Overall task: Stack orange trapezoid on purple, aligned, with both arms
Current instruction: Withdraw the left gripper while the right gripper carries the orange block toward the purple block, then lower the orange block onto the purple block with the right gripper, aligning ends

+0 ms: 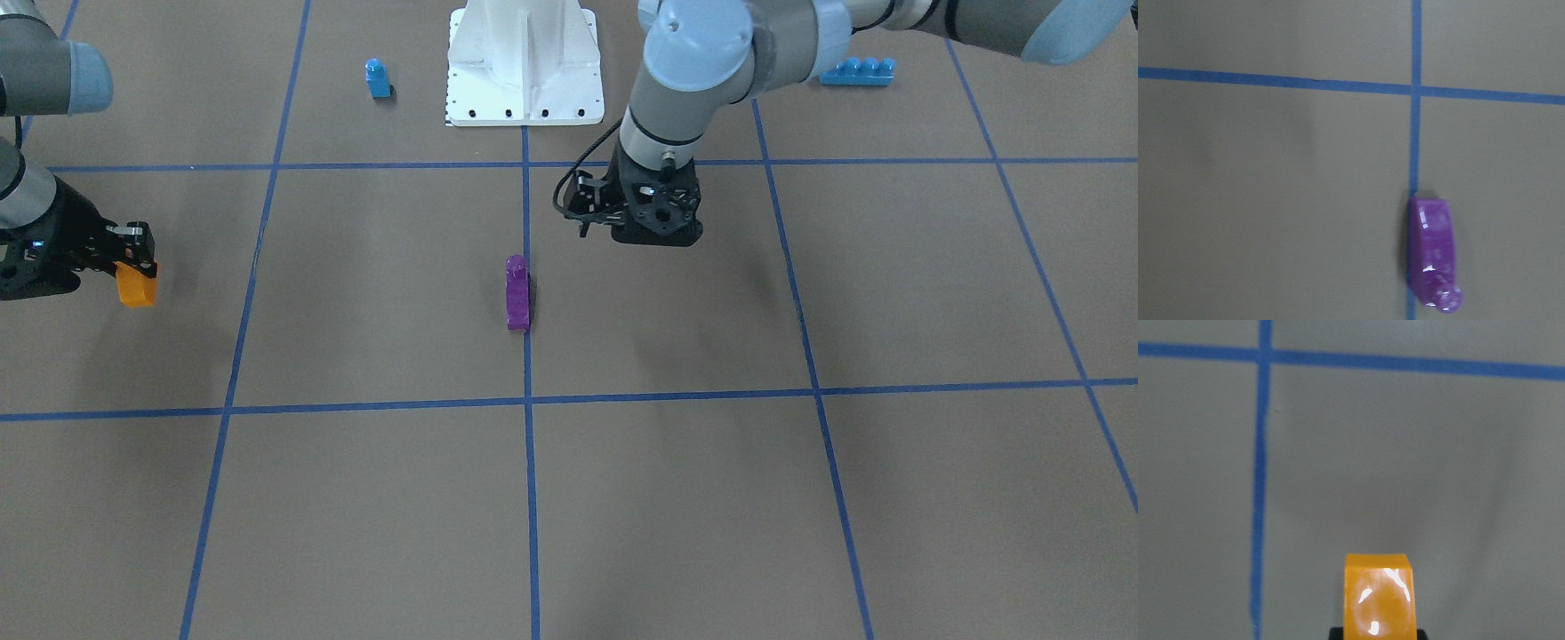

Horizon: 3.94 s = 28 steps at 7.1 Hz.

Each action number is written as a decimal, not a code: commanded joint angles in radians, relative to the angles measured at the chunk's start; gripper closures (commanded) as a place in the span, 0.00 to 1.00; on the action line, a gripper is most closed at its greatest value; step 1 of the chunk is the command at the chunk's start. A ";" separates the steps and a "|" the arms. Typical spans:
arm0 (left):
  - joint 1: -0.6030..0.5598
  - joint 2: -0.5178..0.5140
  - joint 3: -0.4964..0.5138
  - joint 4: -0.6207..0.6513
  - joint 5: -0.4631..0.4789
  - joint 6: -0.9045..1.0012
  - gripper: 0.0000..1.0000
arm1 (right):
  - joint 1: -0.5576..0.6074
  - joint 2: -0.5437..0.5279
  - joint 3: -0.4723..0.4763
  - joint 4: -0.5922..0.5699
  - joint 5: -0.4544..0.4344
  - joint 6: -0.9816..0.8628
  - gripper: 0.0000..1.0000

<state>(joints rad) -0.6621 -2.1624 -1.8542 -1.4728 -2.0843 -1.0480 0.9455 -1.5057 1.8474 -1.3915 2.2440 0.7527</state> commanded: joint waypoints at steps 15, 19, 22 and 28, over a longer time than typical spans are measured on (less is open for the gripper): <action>-0.071 0.285 -0.128 -0.004 -0.037 0.132 0.00 | -0.464 0.765 -0.278 -0.250 -0.397 0.482 1.00; -0.070 0.283 -0.126 -0.004 -0.037 0.132 0.00 | -0.475 0.757 -0.278 -0.248 -0.390 0.442 1.00; -0.070 0.285 -0.128 -0.004 -0.037 0.132 0.00 | -0.471 0.759 -0.280 -0.247 -0.393 0.386 1.00; -0.070 0.282 -0.126 -0.004 -0.037 0.131 0.00 | -0.476 0.757 -0.293 -0.239 -0.394 0.379 1.00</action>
<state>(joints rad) -0.7317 -1.8798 -1.9805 -1.4772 -2.1215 -0.9162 0.4680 -0.7485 1.5553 -1.6323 1.8509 1.1333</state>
